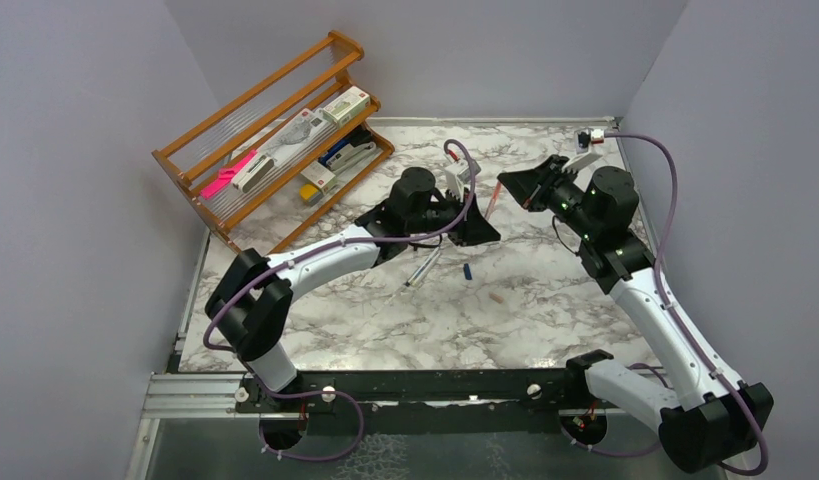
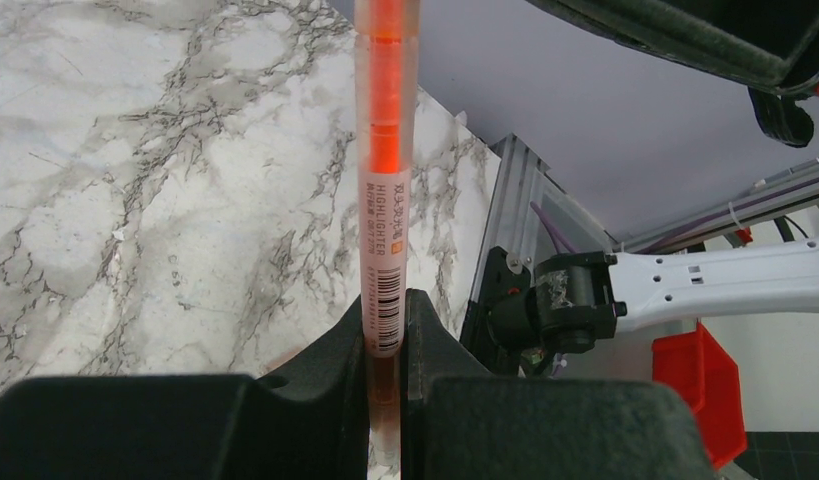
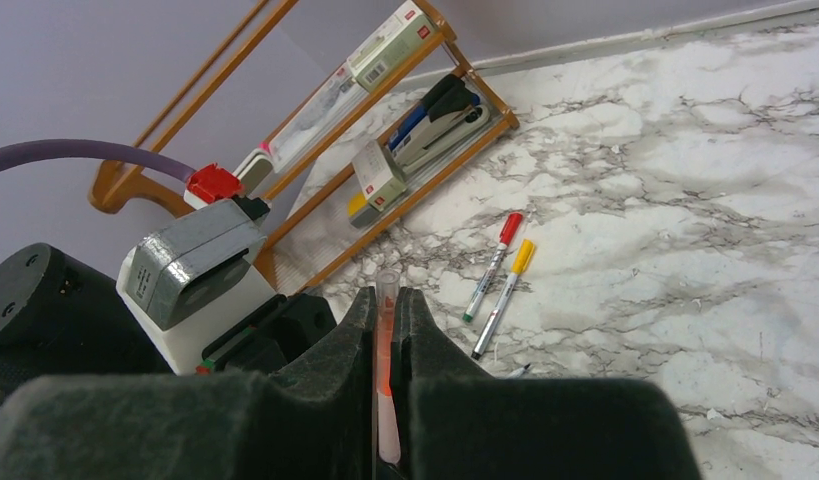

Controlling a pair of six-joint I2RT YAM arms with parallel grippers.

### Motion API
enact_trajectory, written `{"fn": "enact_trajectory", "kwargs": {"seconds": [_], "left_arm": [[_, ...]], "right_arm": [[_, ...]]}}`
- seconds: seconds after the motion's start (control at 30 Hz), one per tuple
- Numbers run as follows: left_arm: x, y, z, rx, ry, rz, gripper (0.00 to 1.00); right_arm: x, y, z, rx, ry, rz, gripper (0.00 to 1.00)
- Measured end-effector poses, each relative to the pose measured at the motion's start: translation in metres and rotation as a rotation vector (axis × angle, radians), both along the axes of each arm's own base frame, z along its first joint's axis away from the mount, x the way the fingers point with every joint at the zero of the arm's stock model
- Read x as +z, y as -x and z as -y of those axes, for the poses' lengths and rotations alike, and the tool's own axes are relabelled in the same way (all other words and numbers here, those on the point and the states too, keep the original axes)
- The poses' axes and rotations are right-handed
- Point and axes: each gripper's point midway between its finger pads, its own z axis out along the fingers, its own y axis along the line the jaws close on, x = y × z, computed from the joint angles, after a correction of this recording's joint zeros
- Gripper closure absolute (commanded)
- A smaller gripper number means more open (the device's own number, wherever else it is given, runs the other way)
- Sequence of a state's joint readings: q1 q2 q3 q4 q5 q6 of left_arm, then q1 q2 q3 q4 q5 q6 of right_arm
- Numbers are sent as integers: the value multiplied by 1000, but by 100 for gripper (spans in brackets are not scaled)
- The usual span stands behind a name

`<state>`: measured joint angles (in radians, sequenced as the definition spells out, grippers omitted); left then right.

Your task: Insert the pens into the pen caps

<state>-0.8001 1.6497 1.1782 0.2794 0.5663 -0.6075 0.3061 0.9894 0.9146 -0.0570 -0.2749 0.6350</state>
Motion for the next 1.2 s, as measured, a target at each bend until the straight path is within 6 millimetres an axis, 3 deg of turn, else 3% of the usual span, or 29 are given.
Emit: {"fn": "enact_trajectory", "kwargs": {"seconds": [0.1,0.23,0.3,0.63,0.77,1.03,1.2], "left_arm": [[3,1,-3,0,14,24,100],[7,1,-6,5,26,47,100],[6,-4,-9,24,26,49,100],[-12,-26,-21,143,-28,28,100],[-44,-44,-40,302,-162,-25,100],[-124,-78,-100,584,-472,-154,96],[-162,-93,-102,614,-625,-220,94]], "right_arm": [[5,2,-2,7,0,-2,89],[9,6,-5,17,-5,-14,67],[9,8,-7,23,-6,-20,60],[8,15,-3,12,-2,-24,58],[3,17,2,-14,7,-40,59],[-12,18,4,-23,22,-80,61],[-14,18,4,-23,26,-87,61]]}}
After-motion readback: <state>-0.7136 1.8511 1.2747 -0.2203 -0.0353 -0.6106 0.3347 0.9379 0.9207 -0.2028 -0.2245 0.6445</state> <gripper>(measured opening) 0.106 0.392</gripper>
